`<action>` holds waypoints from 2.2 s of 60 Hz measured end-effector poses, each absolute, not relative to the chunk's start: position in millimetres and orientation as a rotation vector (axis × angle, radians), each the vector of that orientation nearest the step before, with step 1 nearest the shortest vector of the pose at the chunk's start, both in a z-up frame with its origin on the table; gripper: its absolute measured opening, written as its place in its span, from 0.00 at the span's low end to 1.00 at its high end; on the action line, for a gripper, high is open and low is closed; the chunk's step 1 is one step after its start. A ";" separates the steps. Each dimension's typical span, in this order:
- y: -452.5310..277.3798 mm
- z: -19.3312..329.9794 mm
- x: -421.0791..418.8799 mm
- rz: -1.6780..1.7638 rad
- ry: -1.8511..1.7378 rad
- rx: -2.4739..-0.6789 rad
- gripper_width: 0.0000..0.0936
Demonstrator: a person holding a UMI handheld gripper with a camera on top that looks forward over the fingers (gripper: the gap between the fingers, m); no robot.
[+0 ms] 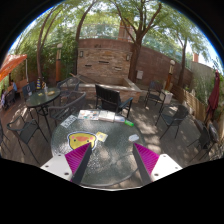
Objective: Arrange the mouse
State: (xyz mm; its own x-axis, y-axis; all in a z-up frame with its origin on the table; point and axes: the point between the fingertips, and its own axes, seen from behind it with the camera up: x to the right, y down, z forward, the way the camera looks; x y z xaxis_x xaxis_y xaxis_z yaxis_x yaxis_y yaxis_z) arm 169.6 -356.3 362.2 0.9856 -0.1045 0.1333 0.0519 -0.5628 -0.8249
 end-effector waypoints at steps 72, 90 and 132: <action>-26.2 -7.2 421.7 -0.028 0.154 -2.286 0.90; 3.5 -13.0 428.0 -0.117 0.033 -2.272 0.65; -19.3 -8.3 454.0 -0.207 -0.092 -2.303 0.90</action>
State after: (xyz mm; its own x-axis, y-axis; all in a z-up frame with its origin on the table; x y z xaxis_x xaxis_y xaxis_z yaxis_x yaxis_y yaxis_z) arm 454.0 -19.3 -8.3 0.9840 0.0010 0.1784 0.1323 -0.6744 -0.7264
